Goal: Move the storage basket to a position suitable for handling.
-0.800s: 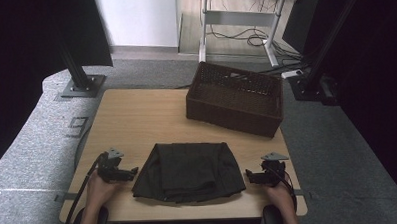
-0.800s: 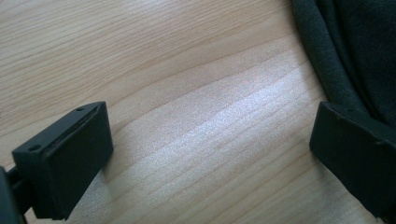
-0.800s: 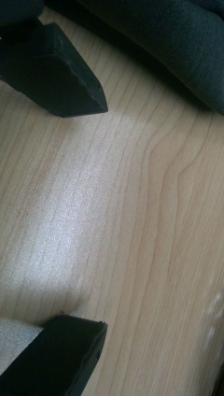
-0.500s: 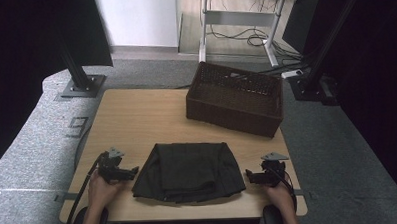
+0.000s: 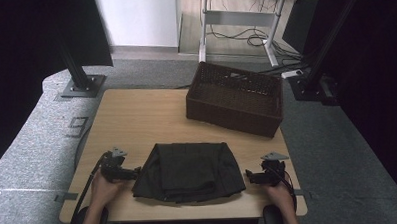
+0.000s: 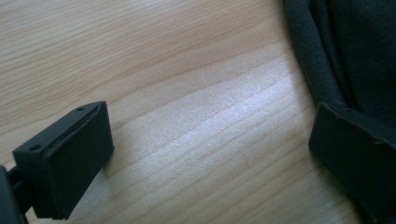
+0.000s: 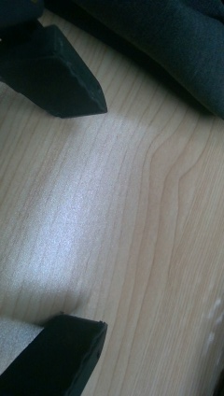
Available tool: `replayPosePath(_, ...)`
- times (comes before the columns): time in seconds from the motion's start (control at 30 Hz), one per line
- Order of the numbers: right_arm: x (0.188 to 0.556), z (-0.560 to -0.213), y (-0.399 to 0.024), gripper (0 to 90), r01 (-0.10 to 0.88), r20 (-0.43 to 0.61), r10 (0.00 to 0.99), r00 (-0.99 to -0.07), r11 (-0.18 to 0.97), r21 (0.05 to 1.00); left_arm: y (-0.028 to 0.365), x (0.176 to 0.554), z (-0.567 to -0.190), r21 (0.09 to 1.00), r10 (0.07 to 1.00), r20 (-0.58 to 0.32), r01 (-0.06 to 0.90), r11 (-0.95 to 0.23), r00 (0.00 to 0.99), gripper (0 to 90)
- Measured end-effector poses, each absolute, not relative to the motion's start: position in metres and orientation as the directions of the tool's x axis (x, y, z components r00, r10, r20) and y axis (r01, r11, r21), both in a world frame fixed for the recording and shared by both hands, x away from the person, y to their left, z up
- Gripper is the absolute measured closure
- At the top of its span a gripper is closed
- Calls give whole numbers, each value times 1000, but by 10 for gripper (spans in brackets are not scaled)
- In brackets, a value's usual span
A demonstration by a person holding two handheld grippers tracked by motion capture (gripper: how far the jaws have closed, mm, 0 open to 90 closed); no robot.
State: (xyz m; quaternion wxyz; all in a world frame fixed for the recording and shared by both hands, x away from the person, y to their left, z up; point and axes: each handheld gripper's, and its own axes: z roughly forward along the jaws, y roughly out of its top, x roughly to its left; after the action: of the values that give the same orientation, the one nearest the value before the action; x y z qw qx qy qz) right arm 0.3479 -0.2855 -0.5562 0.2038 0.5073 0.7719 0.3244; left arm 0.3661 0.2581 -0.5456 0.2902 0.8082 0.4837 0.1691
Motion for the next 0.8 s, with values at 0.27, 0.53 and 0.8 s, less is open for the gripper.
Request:
replayPosePath(0.27, 350, -551, -286, 68, 660, 65, 907, -415, 251, 708, 251, 367, -537, 635, 873, 17, 669, -386, 488, 16)
replayPosePath(0.53, 358, -537, -281, 119, 648, 103, 892, -441, 237, 724, 242, 376, -520, 685, 859, -37, 639, -350, 511, 30)
replayPosePath(0.8, 373, -519, -259, 161, 627, 110, 864, -492, 264, 732, 228, 390, -508, 705, 846, -39, 615, -354, 532, 49)
